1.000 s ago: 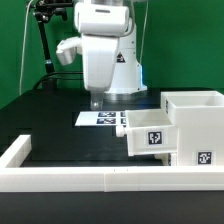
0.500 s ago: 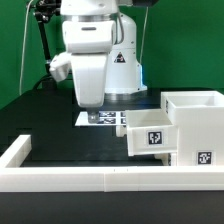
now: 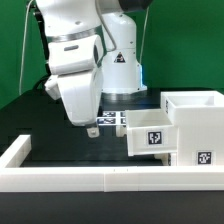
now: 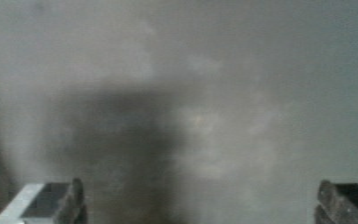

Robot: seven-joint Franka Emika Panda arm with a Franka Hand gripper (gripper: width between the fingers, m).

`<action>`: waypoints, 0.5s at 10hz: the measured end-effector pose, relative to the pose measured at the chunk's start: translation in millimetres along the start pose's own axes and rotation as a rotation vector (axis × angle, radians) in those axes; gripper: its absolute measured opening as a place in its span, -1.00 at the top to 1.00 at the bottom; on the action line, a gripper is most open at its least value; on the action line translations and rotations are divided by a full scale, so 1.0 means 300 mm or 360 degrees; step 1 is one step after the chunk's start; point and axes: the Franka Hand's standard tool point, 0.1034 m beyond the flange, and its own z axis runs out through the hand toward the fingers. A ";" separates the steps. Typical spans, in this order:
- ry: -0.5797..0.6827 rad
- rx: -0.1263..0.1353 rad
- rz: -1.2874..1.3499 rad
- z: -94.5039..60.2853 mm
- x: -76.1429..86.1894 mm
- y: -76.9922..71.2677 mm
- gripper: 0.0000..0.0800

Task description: Assemble drawer

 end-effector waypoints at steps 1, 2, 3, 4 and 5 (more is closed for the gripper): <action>0.0004 0.0001 0.0023 0.003 0.029 0.003 -0.62; 0.0008 0.0003 0.0058 0.005 0.055 0.005 -0.62; 0.0011 0.0004 0.0101 0.007 0.079 0.007 -0.62; 0.0014 0.0007 0.0153 0.010 0.110 0.007 -0.62; 0.0017 0.0009 0.0201 0.012 0.148 0.008 -0.62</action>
Offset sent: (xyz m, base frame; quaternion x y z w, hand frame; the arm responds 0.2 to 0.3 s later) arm 0.0093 0.0398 0.0050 0.0084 0.0043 0.0415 0.9991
